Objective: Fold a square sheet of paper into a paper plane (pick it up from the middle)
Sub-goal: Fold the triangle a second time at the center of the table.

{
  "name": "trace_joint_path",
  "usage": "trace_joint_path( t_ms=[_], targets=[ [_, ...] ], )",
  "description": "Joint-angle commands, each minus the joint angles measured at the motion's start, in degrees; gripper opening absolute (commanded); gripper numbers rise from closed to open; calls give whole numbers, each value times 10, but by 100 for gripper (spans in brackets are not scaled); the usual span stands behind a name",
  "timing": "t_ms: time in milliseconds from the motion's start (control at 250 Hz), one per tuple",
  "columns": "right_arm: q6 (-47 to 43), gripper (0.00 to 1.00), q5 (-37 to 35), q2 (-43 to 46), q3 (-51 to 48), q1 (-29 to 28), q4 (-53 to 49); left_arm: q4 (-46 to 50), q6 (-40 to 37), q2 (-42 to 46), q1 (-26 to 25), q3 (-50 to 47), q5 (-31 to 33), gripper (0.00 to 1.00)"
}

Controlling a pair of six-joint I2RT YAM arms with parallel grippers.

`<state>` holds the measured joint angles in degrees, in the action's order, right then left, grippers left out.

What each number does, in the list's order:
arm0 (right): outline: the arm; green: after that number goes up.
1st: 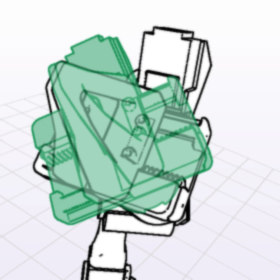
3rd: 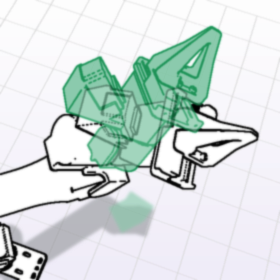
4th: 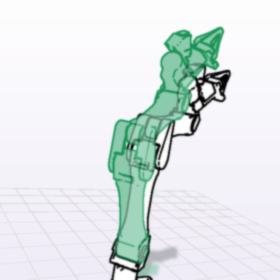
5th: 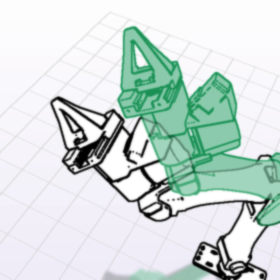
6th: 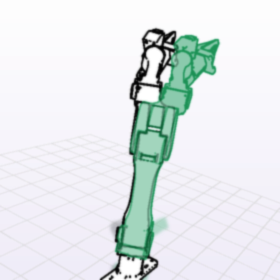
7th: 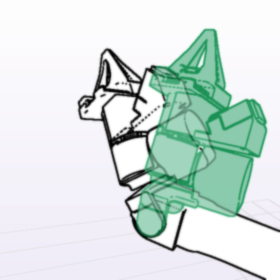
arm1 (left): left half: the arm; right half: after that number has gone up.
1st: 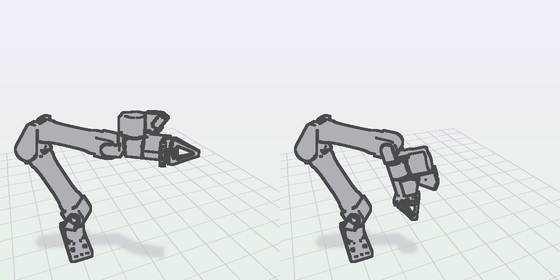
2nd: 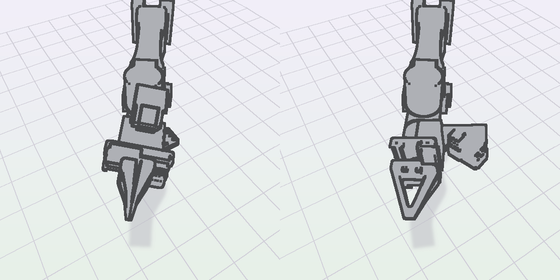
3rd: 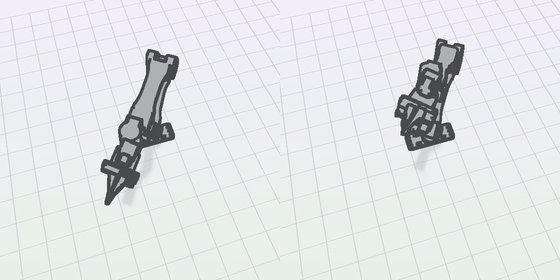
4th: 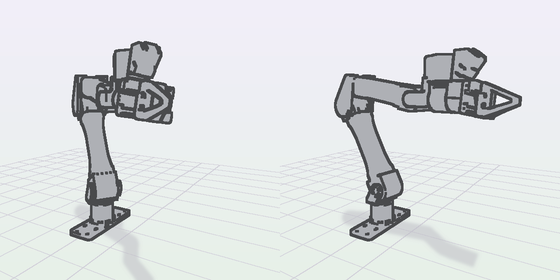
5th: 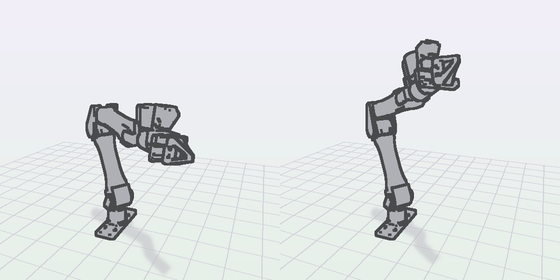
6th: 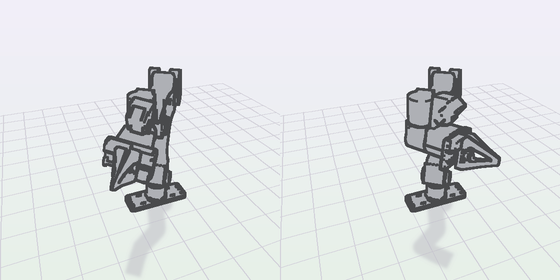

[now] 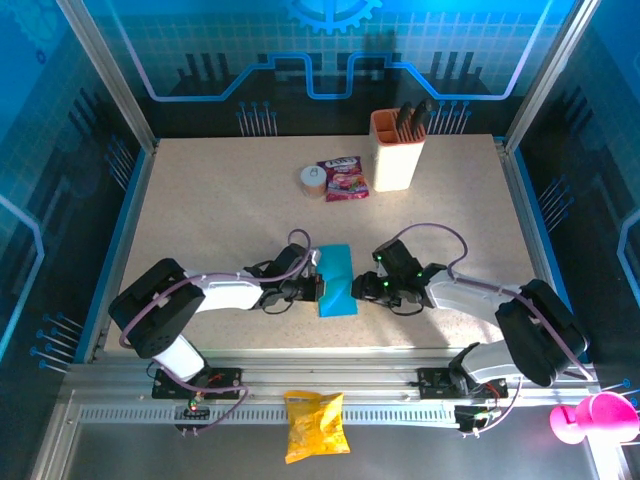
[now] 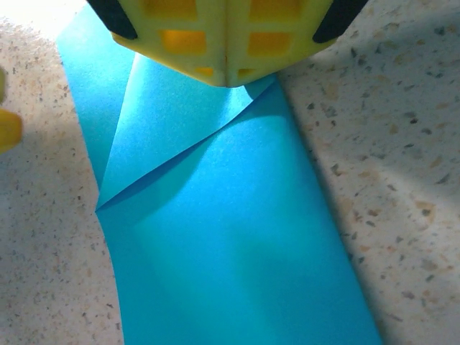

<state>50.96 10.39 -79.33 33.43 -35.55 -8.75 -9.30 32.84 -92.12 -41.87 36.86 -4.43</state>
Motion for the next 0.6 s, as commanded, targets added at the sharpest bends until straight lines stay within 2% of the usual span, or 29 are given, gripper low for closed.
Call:
trace_joint_path(
  t_ms=[0,383,599],
  targets=[
    [7,49,2,-13,-4,-3,13,9,-8,-16,-5,17,-12,0],
    [27,46,1,-97,31,-62,57,7,-8,-24,-7,15,-12,0],
    [30,43,-13,-100,57,-87,46,6,-7,-20,-8,10,-11,0]
  ],
)
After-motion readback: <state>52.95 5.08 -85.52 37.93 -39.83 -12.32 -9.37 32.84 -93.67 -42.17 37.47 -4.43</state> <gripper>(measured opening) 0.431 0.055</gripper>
